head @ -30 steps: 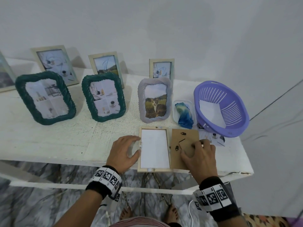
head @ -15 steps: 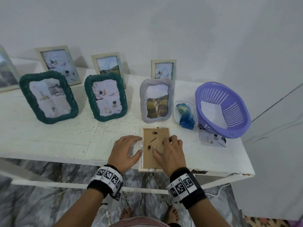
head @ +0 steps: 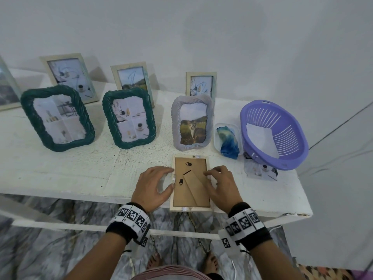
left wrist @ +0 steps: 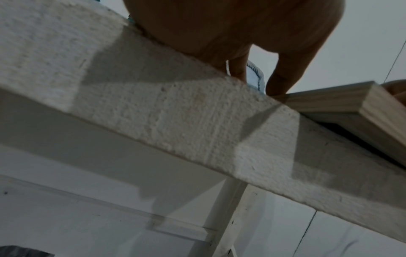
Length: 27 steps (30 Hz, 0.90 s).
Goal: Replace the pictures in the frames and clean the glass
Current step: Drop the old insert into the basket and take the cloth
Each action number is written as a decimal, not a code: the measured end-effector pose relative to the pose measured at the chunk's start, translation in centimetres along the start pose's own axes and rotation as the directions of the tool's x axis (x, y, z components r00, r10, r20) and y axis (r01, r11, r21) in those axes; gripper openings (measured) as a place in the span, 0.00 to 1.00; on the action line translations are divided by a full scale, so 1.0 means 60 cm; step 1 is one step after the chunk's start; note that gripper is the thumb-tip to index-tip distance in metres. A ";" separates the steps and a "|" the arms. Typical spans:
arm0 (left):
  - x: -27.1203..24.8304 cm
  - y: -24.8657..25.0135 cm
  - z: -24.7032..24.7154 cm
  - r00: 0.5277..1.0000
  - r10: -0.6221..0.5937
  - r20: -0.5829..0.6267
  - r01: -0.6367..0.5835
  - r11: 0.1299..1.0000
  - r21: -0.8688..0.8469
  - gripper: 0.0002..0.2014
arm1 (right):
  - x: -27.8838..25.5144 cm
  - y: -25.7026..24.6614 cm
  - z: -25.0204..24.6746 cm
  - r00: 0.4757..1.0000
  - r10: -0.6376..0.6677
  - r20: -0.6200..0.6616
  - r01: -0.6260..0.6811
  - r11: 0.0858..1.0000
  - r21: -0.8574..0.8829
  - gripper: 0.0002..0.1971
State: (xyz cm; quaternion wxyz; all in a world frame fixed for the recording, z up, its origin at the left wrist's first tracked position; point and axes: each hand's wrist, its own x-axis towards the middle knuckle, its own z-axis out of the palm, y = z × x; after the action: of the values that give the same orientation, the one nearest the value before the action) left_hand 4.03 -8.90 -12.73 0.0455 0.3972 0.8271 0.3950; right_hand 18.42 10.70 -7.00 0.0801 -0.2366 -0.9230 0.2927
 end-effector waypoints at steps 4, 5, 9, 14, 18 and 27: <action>0.001 0.002 -0.001 1.000 -0.006 0.001 0.006 1.000 -0.003 0.23 | 0.008 0.029 -0.031 0.988 -0.028 0.152 0.017 0.997 0.074 0.10; 0.001 0.001 -0.001 1.000 -0.009 0.002 0.009 1.000 -0.005 0.23 | 0.010 0.032 -0.036 0.982 -0.041 0.183 0.028 0.997 0.071 0.10; 0.000 0.001 -0.002 1.000 -0.014 0.003 0.014 1.000 -0.017 0.23 | 0.023 0.036 -0.046 0.956 -0.054 0.287 0.040 0.998 0.054 0.08; -0.001 0.002 -0.004 0.999 -0.003 0.038 0.003 1.000 0.007 0.24 | 0.052 0.037 -0.055 0.902 -0.118 0.416 0.111 0.993 0.041 0.05; -0.001 0.002 -0.005 0.999 -0.008 0.045 0.008 1.000 0.000 0.24 | 0.065 0.034 -0.046 0.898 -0.131 0.420 0.147 0.989 -0.008 0.07; -0.001 0.001 -0.004 0.999 0.026 0.026 -0.025 0.999 -0.042 0.15 | 0.051 0.036 -0.029 0.948 -0.105 0.302 0.111 0.994 -0.003 0.10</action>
State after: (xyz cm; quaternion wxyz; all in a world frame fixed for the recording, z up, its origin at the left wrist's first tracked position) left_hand 4.02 -9.10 -12.55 0.0597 0.4119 0.8130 0.4073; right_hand 17.08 14.59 -6.80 -0.0479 -0.1391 -0.9388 0.3113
